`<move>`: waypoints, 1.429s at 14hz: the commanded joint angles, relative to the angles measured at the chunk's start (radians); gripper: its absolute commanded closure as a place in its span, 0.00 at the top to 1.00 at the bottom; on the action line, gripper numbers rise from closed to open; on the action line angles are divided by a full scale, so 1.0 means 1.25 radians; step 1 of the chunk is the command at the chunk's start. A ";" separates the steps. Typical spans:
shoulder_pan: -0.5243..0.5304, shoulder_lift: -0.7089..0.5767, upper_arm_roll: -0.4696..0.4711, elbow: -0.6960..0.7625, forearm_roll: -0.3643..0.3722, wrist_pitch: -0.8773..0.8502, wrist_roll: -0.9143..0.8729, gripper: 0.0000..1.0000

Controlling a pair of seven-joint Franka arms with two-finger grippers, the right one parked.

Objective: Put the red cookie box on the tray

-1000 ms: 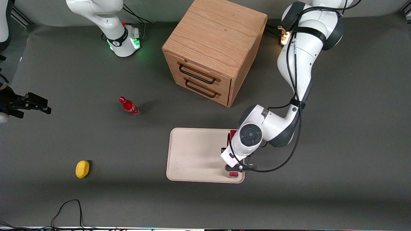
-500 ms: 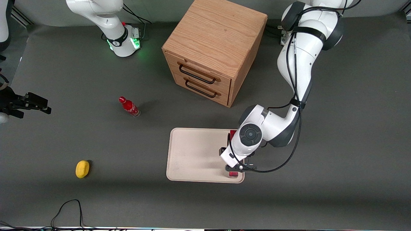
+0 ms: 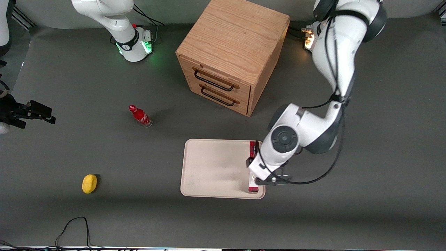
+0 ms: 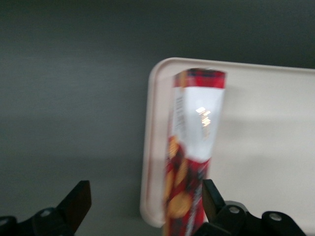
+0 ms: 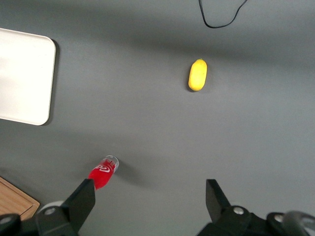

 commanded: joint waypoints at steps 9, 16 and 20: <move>0.288 -0.653 0.068 -0.521 -0.053 -0.255 0.334 1.00; 0.175 -0.695 0.225 -0.565 -0.046 -0.223 0.318 1.00; 0.214 -0.686 0.154 -0.529 -0.048 -0.238 0.316 1.00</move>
